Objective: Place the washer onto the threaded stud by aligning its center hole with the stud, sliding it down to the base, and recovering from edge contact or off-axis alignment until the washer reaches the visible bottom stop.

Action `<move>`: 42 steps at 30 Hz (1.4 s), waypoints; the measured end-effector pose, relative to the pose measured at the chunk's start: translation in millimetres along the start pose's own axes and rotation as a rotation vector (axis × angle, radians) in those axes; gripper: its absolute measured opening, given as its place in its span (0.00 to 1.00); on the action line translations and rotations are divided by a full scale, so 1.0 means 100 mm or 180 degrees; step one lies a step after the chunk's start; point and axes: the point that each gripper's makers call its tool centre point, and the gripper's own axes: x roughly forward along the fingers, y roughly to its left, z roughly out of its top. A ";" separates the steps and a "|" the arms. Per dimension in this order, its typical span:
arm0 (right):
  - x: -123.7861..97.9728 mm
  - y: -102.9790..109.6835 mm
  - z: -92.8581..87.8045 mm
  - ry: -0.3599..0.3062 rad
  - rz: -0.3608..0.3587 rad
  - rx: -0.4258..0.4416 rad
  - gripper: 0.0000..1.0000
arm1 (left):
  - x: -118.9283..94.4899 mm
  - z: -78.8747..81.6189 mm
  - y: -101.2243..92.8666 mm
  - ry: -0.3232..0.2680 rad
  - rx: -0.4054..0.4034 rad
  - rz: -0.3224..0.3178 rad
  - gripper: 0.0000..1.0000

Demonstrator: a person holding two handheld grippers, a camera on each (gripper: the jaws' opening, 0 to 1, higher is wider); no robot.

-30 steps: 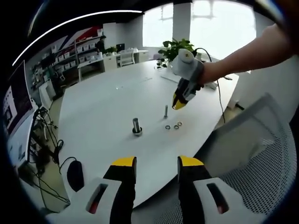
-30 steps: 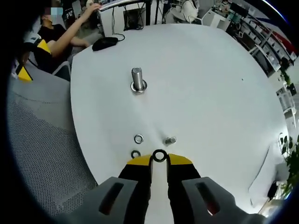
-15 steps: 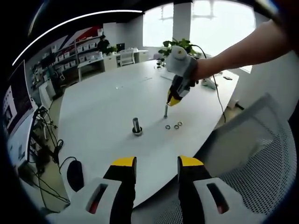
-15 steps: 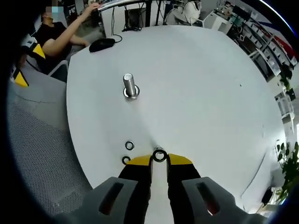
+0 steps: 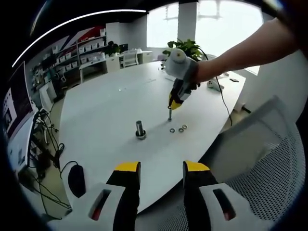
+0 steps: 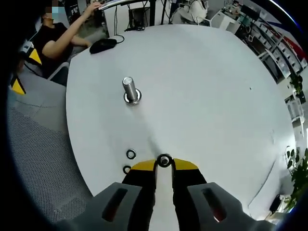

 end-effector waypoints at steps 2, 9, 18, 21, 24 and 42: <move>-0.03 0.01 0.00 0.0012 0.0001 -0.0028 0.13 | 0.00 0.00 0.00 0.0001 -0.0005 -0.0002 0.33; -0.02 0.01 -0.04 0.0019 0.0015 -0.0025 0.13 | 0.01 0.00 0.00 0.0010 -0.0021 -0.0014 0.33; 0.01 -0.02 -0.04 0.0037 0.0032 -0.0079 0.14 | 0.01 -0.01 -0.02 0.0030 -0.0015 -0.0029 0.33; 0.01 -0.01 -0.03 0.0032 0.0043 -0.0076 0.14 | 0.01 -0.01 -0.02 0.0024 -0.0022 -0.0029 0.33; 0.02 -0.01 -0.04 0.0047 0.0045 -0.0093 0.14 | 0.01 -0.01 -0.02 0.0034 -0.0020 -0.0028 0.33; 0.07 0.02 -0.05 0.0025 0.0049 -0.0062 0.14 | 0.01 -0.03 -0.01 0.0049 -0.0002 -0.0018 0.33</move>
